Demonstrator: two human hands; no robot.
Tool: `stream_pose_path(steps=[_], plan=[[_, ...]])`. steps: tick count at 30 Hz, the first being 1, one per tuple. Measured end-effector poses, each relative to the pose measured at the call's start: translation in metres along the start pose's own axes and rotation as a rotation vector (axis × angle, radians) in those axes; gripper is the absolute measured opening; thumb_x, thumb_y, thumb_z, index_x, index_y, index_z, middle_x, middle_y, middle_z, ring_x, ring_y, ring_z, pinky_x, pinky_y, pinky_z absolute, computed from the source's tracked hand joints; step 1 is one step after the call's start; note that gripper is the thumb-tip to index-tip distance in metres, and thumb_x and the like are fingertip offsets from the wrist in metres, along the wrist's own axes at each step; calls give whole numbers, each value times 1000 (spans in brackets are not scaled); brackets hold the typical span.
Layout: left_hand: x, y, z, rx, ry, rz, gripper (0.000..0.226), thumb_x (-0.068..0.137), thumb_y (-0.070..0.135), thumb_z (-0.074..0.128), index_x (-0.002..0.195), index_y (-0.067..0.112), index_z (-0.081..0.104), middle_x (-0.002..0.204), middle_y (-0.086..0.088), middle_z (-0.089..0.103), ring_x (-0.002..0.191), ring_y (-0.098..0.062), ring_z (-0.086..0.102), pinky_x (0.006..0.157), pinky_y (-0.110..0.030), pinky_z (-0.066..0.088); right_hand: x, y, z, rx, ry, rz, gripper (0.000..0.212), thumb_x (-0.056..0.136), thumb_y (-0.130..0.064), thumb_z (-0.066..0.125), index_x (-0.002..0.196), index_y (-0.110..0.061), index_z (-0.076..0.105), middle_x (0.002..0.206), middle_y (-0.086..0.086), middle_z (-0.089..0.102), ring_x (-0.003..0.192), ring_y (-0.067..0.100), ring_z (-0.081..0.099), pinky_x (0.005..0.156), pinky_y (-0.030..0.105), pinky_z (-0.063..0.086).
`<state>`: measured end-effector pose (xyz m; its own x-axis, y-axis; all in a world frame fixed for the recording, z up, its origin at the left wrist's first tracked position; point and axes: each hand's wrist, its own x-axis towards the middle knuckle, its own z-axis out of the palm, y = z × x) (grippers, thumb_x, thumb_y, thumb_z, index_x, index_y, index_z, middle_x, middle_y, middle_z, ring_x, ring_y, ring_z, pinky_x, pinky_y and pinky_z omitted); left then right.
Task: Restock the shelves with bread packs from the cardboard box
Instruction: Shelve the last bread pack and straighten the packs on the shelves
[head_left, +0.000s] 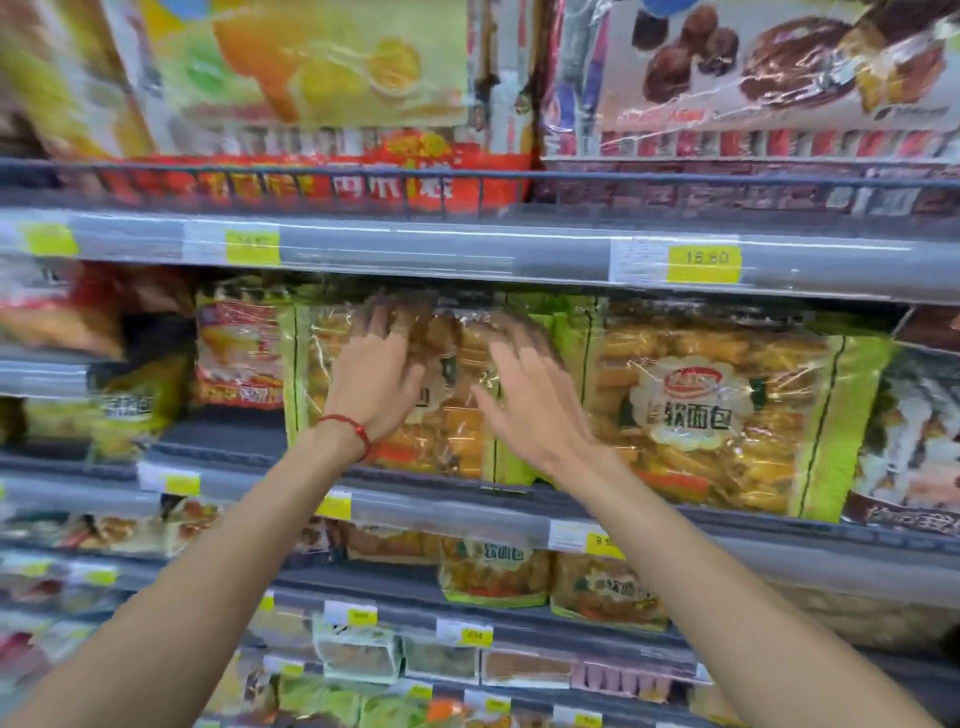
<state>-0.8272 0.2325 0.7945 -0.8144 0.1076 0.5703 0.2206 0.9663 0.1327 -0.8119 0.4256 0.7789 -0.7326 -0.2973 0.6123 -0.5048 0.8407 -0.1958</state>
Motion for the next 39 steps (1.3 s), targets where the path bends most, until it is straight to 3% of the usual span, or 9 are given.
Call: stream_pose_path(steps=[3,6,12,15,23,29,33,36,39], plan=[[12,-29,3,23,-27,88,63,86,23,58,146,19,41,136,-15,54,133,-37,44,117,-57,24,26,-11,20,-135,-48,31,90,91,-56,66,164,-27,22,167,6,29,156,30,22,128,58,12],[20,-50,11,21,10,171,56,87,32,57,142,28,45,126,-4,57,123,-28,45,120,-53,18,39,-16,35,-261,-86,90,103,81,-64,72,164,-31,21,160,7,38,150,32,29,124,60,-4],[29,-71,19,35,60,194,49,87,54,52,125,23,57,119,-3,53,112,-28,42,95,-43,36,48,-15,32,-327,-37,218,110,59,-81,76,150,-26,46,141,7,49,131,32,43,118,57,21],[33,-78,19,26,68,148,57,83,65,52,120,22,59,115,-3,56,111,-30,46,93,-43,37,49,-15,27,-369,-65,260,109,56,-88,72,143,-25,50,138,7,52,130,30,44,116,55,24],[29,-93,16,-34,124,137,59,83,72,53,115,23,58,112,-2,53,106,-25,44,85,-37,32,38,-16,31,-378,112,279,110,51,-92,70,132,-17,62,126,12,58,117,33,53,106,54,42],[27,-100,19,-96,140,105,58,85,71,51,114,22,57,113,-2,52,108,-25,45,95,-40,33,35,-23,27,-275,63,315,111,58,-83,76,144,-18,51,139,11,49,129,31,44,109,54,44],[7,-116,27,-255,301,-62,64,86,57,62,136,21,45,139,-6,40,131,-31,35,111,-51,27,18,-30,35,-64,213,390,104,74,-48,88,157,-22,32,161,7,23,149,30,22,116,46,38],[-15,-123,36,-569,310,-227,67,93,39,62,146,14,29,148,-6,30,135,-26,30,115,-47,28,0,-42,49,251,333,539,91,91,-33,78,161,-20,22,166,2,14,152,15,20,120,26,19],[-24,-119,44,-887,175,-382,59,102,35,50,149,13,21,148,2,30,134,-8,29,116,-30,25,-6,-47,66,433,376,698,85,101,-38,64,164,-18,11,165,3,24,145,8,30,116,23,21]])
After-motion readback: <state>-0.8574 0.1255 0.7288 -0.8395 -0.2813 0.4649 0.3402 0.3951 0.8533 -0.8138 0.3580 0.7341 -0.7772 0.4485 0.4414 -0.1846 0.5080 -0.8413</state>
